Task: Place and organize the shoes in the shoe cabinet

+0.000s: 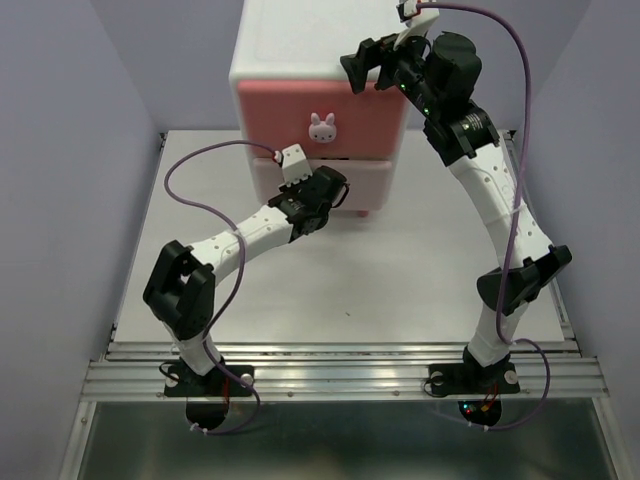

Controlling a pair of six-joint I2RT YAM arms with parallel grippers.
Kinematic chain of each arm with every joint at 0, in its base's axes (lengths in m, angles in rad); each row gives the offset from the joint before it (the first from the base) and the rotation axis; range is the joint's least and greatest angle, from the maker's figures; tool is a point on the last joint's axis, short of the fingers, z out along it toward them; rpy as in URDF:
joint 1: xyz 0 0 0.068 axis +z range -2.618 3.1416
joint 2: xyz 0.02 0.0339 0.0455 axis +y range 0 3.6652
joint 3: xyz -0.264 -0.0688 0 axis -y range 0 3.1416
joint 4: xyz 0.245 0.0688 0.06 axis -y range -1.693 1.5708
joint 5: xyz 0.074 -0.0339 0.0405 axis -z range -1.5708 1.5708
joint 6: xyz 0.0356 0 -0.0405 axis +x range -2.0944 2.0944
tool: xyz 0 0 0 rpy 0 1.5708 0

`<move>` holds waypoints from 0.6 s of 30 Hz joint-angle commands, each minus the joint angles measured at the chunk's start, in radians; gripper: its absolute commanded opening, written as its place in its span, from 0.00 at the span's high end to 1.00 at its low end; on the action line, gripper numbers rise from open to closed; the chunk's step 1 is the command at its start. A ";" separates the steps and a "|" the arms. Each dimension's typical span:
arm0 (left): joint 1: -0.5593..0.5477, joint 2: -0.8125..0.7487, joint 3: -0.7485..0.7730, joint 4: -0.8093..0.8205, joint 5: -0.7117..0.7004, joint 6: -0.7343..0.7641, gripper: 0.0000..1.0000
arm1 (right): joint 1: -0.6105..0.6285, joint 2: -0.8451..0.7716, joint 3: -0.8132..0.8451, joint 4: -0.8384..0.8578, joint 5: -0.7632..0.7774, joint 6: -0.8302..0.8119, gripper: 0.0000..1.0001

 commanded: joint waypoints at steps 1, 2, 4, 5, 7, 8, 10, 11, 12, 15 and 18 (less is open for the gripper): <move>0.068 -0.078 0.091 0.112 0.060 0.011 0.95 | 0.004 0.036 -0.053 -0.234 0.027 0.068 0.00; 0.062 -0.134 0.071 0.092 0.057 -0.015 0.95 | 0.004 0.034 -0.048 -0.234 0.037 0.074 0.00; 0.051 -0.236 0.027 0.005 0.034 -0.080 0.95 | 0.004 0.031 -0.034 -0.234 0.056 0.083 0.00; 0.040 -0.270 0.008 -0.027 0.026 -0.103 0.94 | 0.004 0.031 -0.031 -0.233 0.068 0.091 0.00; 0.038 -0.375 0.008 -0.153 0.018 -0.169 0.92 | 0.004 0.031 -0.010 -0.223 0.108 0.117 0.00; 0.040 -0.406 0.016 -0.225 0.020 -0.180 0.91 | 0.004 0.034 0.004 -0.219 0.125 0.137 0.00; 0.040 -0.486 0.040 -0.313 0.014 -0.186 0.82 | 0.004 0.051 0.083 -0.197 0.155 0.169 0.00; 0.042 -0.503 0.074 -0.359 0.012 -0.189 0.74 | 0.004 0.074 0.119 -0.187 0.172 0.193 0.00; 0.046 -0.517 0.092 -0.443 0.021 -0.178 0.57 | 0.004 0.085 0.153 -0.171 0.184 0.198 0.00; 0.095 -0.534 0.164 -0.578 0.096 -0.155 0.03 | -0.017 0.142 0.307 -0.119 0.266 0.244 0.00; 0.150 -0.512 0.292 -0.739 0.207 -0.222 0.01 | -0.111 0.140 0.342 -0.101 0.327 0.393 0.00</move>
